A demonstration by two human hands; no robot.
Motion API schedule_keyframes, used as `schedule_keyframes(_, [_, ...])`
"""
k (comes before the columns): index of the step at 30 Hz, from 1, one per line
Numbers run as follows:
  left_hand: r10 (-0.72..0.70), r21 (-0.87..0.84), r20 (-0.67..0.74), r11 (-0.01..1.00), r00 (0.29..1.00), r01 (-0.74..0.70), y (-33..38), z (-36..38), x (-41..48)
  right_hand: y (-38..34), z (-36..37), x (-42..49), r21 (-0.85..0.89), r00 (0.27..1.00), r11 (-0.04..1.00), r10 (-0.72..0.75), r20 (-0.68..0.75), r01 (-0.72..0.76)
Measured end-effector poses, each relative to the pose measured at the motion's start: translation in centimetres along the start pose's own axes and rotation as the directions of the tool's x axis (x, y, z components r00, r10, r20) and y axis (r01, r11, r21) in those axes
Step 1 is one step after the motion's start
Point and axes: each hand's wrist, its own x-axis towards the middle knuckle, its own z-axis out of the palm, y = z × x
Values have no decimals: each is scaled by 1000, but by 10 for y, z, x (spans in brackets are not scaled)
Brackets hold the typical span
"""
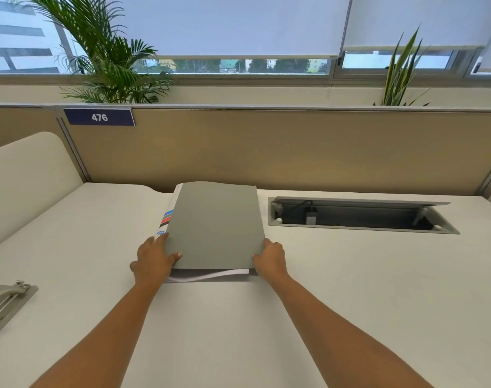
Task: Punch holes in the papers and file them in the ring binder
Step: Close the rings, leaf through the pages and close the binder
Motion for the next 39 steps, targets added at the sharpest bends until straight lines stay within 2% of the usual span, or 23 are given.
schedule_keyframes(3, [125, 184, 32, 974, 992, -129, 6, 9, 9, -1, 12, -1, -59, 994, 994, -94, 56, 97])
schedule_keyframes(6, [148, 277, 47, 948, 988, -155, 6, 16, 17, -2, 21, 2, -98, 983, 983, -145, 109, 155])
schedule_keyframes(13, [121, 301, 56, 944, 991, -132, 0, 17, 38, -11, 32, 18, -180, 960, 959, -181, 213, 221])
schedule_keyframes(20, [55, 376, 95, 923, 994, -87, -3, 17, 58, -17, 46, 37, -379, 937, 875, -198, 288, 301])
schedule_keyframes(26, [48, 406, 88, 910, 995, -80, -7, 17, 74, -21, 51, 49, -389, 912, 850, -222, 344, 354])
schedule_keyframes(39, [65, 464, 27, 883, 997, -70, -15, 23, 87, -23, 58, 63, -383, 879, 807, -320, 354, 449])
